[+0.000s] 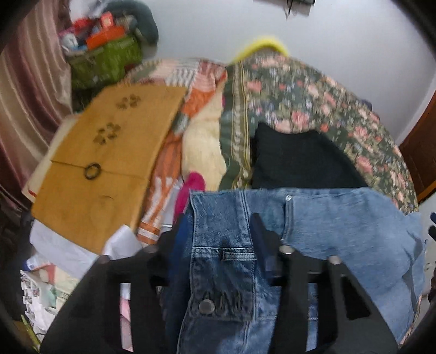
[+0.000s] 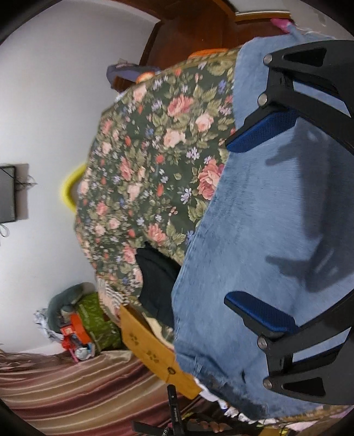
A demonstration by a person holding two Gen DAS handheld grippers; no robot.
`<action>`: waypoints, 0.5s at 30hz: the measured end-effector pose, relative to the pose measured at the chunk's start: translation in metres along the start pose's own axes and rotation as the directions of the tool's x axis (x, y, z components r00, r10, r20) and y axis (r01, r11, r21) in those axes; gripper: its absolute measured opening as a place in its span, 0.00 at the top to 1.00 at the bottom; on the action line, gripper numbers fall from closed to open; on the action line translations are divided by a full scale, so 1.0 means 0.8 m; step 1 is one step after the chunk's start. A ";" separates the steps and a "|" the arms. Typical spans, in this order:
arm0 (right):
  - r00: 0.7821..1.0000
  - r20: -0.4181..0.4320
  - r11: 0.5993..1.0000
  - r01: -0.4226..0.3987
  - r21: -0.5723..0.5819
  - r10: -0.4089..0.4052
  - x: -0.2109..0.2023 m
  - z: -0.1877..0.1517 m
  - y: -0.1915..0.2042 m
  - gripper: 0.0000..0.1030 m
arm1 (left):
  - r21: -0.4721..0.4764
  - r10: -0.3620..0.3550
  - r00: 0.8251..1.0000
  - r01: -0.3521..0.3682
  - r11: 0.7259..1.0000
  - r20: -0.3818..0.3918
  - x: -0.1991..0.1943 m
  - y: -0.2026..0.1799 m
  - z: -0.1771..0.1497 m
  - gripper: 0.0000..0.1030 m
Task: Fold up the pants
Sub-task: 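Lower both tools onto the jeans, left at the waistband, right at the legs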
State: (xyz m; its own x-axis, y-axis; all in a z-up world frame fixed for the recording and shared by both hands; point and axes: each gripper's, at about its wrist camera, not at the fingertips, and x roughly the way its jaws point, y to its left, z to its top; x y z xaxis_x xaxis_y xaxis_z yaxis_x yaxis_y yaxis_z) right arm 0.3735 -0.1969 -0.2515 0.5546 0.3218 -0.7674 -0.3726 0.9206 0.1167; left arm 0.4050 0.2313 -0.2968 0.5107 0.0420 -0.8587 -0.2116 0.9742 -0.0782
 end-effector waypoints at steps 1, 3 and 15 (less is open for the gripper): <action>1.000 -0.017 1.000 -0.007 -0.010 0.007 0.012 0.004 -0.003 0.14 | -0.004 0.004 1.000 -0.004 1.000 -0.017 0.013 0.001 0.001 0.59; 0.999 -0.039 0.999 -0.027 -0.034 0.026 0.031 0.009 -0.003 0.17 | -0.010 -0.006 0.999 0.006 1.000 -0.049 0.035 0.004 0.003 0.59; 0.967 -0.195 0.968 -0.196 -0.158 0.164 0.120 0.032 0.010 0.28 | -0.065 -0.042 0.989 0.033 0.997 -0.139 0.106 0.015 0.014 0.59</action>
State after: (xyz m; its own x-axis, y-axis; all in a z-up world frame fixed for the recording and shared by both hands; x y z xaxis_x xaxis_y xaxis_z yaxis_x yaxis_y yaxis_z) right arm 0.4429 -0.1527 -0.3078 0.3299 0.4189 -0.8460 -0.5873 0.7927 0.1635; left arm 0.4553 0.2489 -0.3643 0.3984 -0.0302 -0.9167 -0.2485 0.9585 -0.1395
